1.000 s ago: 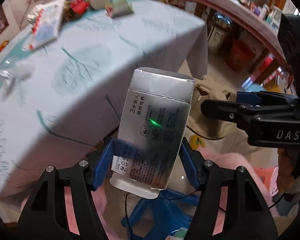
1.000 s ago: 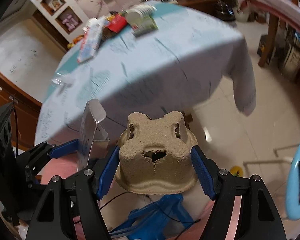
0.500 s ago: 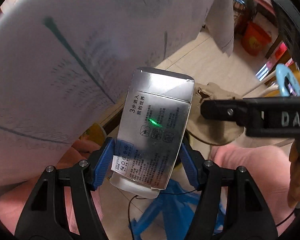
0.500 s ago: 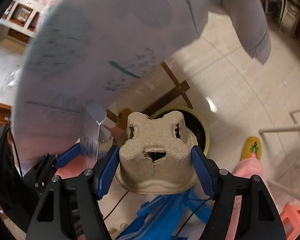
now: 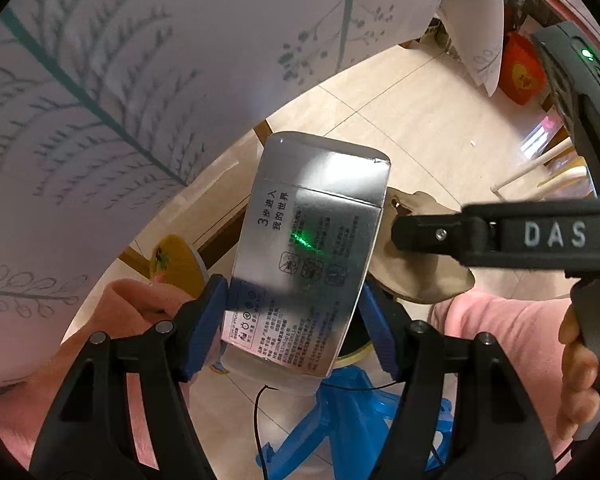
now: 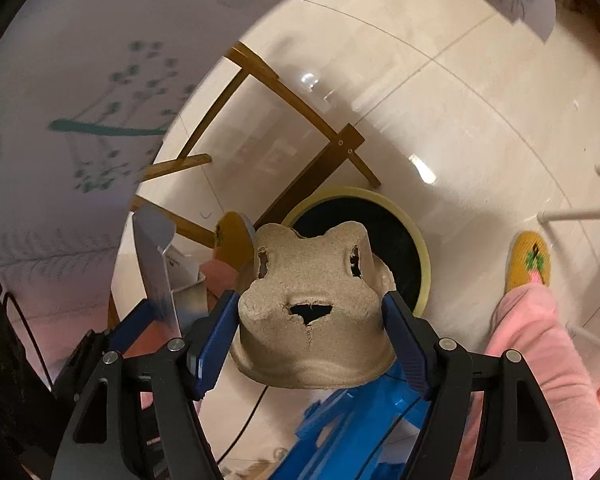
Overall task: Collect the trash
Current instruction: 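Carry the silver box and pulp tray down over the floor trash bin, then open both tools to drop the box and tray into the bin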
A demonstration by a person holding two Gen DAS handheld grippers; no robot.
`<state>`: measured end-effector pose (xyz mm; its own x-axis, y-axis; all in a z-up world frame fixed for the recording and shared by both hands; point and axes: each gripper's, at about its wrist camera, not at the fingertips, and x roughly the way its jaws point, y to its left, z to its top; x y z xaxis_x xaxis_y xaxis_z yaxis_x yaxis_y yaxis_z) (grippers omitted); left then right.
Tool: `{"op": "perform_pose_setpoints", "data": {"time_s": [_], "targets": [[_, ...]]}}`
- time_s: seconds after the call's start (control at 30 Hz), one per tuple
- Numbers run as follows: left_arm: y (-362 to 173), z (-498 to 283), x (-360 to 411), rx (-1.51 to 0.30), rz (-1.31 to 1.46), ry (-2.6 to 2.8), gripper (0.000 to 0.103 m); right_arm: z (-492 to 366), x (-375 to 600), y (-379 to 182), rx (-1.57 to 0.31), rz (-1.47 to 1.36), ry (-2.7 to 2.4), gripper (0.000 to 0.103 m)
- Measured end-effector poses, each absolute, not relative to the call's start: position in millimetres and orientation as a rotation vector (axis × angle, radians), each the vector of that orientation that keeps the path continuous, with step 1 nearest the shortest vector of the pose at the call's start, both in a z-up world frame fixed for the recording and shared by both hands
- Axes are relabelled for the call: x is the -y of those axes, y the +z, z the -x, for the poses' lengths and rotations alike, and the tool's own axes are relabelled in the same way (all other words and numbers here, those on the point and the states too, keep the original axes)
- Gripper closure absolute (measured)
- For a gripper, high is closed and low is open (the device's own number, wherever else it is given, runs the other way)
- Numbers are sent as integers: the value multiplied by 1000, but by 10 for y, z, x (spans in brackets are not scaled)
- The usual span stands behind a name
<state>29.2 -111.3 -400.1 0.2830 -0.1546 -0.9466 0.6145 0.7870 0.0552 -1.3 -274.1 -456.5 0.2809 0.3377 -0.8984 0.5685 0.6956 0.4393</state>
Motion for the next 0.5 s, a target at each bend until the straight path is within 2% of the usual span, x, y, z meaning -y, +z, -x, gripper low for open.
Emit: {"op": "perform_pose_setpoints", "data": {"time_s": [0.23, 0.3, 0.37, 0.5], "targets": [[-4032, -417, 1092, -1196, -461, -539, 36, -100, 2793, -4924, -1333, -909, -185, 28], [-4054, -419, 1110, -1198, -465, -532, 36, -101, 2802, -4969, -1334, -946, -183, 19], [-4047, -431, 1108, -1201, -465, -530, 36, -99, 2830, -5015, -1324, -970, -203, 15], [-4116, -426, 1131, -1219, -469, -541, 36, -85, 2821, -5009, -1319, -970, -203, 15]]}}
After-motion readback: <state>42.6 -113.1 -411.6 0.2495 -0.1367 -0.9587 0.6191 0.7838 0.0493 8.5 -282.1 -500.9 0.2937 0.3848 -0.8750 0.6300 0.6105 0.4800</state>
